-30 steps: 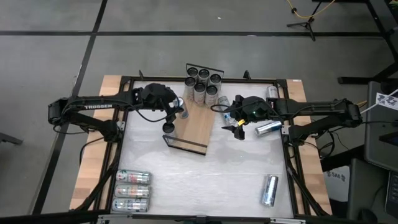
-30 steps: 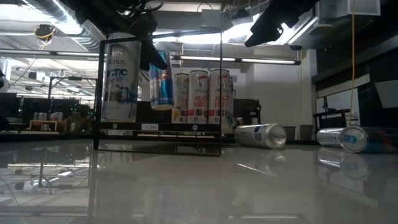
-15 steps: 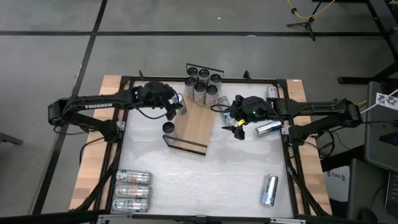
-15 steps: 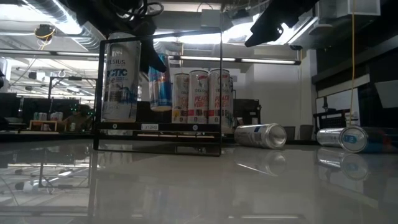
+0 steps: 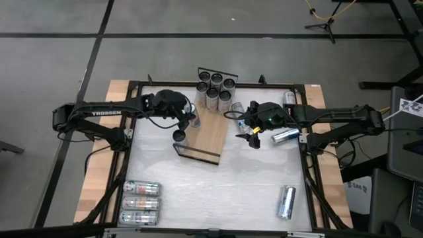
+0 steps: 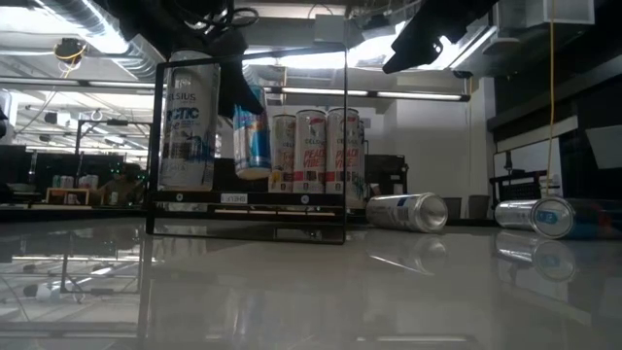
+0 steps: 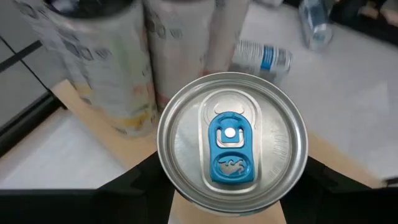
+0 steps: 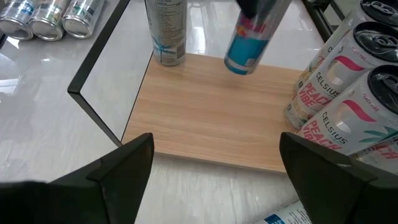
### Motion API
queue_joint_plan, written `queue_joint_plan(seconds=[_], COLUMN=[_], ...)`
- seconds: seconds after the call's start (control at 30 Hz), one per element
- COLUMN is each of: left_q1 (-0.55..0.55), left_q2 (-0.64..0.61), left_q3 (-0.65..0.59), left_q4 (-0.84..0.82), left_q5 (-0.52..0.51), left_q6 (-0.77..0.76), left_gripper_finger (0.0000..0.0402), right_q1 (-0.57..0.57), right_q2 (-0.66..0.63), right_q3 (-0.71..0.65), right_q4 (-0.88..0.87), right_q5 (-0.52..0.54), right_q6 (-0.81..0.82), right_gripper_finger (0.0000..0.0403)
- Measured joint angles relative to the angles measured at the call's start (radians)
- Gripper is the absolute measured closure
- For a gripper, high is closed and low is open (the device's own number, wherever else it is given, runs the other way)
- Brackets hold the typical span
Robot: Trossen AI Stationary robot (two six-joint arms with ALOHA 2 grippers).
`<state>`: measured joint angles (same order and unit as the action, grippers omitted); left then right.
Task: Place canned beverage on shelf
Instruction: Adjust the silver soda can
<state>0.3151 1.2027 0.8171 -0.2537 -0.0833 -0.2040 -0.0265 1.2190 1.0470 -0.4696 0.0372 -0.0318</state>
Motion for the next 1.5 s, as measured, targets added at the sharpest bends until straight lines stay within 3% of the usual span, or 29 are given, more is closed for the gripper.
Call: queue_joint_plan(seconds=[0.37, 0.97, 1.5], left_q1=[-0.009, -0.009, -0.009], left_q2=[0.066, 0.066, 0.066], left_q3=[-0.001, -0.001, -0.001], left_q4=[0.026, 0.03, -0.023], left_q5=[-0.005, -0.011, -0.02], left_q6=[0.007, 0.007, 0.135], left_gripper_finger=[0.0165, 0.0162, 0.0162], right_q1=[0.0, 0.0, 0.0], right_q2=[0.0, 0.0, 0.0], right_q3=[0.0, 0.0, 0.0], right_q4=[-0.001, -0.001, -0.001], right_q5=[0.0, 0.0, 0.0], right_q6=[0.0, 0.0, 0.0], right_gripper_finger=[0.0059, 0.0059, 0.0059])
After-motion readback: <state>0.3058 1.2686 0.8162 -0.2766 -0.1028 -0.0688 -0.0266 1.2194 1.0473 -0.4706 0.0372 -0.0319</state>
